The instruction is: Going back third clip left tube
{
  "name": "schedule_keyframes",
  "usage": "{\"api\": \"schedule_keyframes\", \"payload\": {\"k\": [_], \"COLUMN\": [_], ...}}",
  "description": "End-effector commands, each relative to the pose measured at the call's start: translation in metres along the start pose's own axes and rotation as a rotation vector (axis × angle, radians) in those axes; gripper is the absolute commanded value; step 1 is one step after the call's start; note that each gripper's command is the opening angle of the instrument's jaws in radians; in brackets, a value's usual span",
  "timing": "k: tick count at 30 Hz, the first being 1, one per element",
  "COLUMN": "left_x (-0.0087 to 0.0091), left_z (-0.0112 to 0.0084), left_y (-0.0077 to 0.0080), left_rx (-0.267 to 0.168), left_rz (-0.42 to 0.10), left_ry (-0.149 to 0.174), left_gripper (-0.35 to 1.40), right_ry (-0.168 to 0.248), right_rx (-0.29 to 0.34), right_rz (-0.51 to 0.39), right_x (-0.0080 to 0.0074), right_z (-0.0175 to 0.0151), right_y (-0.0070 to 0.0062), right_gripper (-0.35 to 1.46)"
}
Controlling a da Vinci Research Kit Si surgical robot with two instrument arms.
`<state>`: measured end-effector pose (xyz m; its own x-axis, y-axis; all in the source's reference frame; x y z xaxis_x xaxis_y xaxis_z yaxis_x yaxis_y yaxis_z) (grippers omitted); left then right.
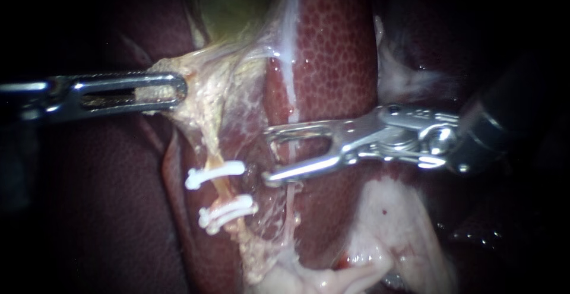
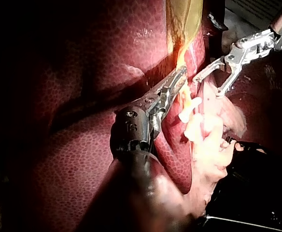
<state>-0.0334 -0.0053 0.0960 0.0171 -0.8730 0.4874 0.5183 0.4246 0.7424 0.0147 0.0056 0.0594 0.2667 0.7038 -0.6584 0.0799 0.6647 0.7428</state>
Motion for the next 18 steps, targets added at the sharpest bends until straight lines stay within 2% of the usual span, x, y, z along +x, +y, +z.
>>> {"api": "schedule_keyframes", "payload": {"k": [1,6,12,18], "left_x": [0.0000,0.0000,0.0000,0.0004], "left_z": [0.0000,0.0000,0.0002,0.0012], "left_y": [0.0000,0.0000,0.0000,0.0001], "left_rx": [0.000,0.000,0.000,-0.005], "left_rz": [0.000,0.000,0.000,0.002], "left_ry": [0.000,0.000,0.000,-0.003], "left_gripper": [-0.35,-0.35,-0.35,-0.35], "right_ry": [-0.001,0.009,0.020,0.023], "right_rx": [-0.003,-0.003,0.008,0.009], "right_rz": [-0.006,-0.036,-0.069,-0.075], "right_x": [0.0002,0.0018,0.0035,0.0037], "right_z": [-0.0008,-0.0045,-0.0062,-0.0062], "right_y": [-0.0003,-0.0022,-0.0043,-0.0049], "right_gripper": [0.60,0.60,0.60,0.60]}}
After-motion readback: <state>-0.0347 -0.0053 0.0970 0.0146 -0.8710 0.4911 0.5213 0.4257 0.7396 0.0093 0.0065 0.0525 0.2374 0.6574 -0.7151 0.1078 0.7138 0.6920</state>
